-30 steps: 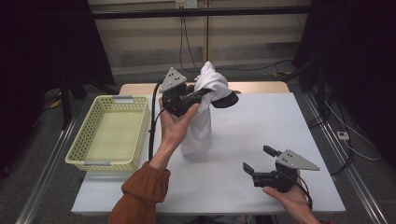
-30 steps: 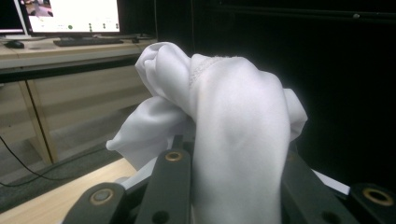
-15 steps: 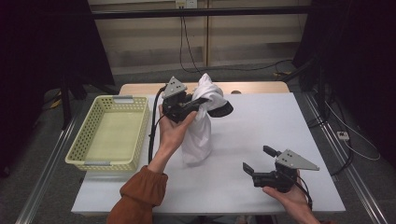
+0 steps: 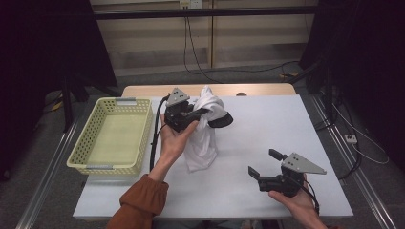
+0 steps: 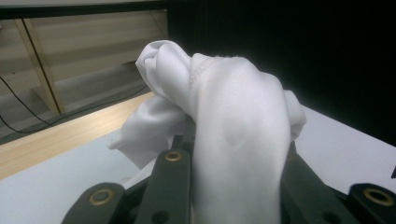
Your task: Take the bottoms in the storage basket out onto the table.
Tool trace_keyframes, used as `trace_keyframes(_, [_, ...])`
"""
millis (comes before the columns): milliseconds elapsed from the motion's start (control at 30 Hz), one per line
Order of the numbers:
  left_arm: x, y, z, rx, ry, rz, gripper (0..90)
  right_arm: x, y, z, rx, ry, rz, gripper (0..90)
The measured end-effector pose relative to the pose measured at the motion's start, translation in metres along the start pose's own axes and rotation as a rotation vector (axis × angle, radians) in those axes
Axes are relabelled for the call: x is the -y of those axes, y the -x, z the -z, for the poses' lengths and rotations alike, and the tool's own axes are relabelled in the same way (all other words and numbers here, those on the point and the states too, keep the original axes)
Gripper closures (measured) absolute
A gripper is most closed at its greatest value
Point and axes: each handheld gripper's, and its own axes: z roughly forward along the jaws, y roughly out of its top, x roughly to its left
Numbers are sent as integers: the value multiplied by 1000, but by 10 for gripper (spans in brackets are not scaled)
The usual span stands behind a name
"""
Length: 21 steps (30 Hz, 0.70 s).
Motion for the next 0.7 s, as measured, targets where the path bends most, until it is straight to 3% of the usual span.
trace_keyframes(367, [20, 0, -11, 14, -57, 17, 773, 0, 0, 0, -1, -1, 1, 29])
trace_keyframes(467, [23, -3, -16, 15, -76, 40, 771, 0, 0, -1, -3, -3, 0, 30])
trace_keyframes(567, [27, -3, -21, -1, -100, 19, 771, 0, -1, -1, -3, -6, -2, 30])
trace_keyframes(700, [36, -5, -27, 9, -131, 40, 769, 0, 0, 0, -3, -5, -2, 30])
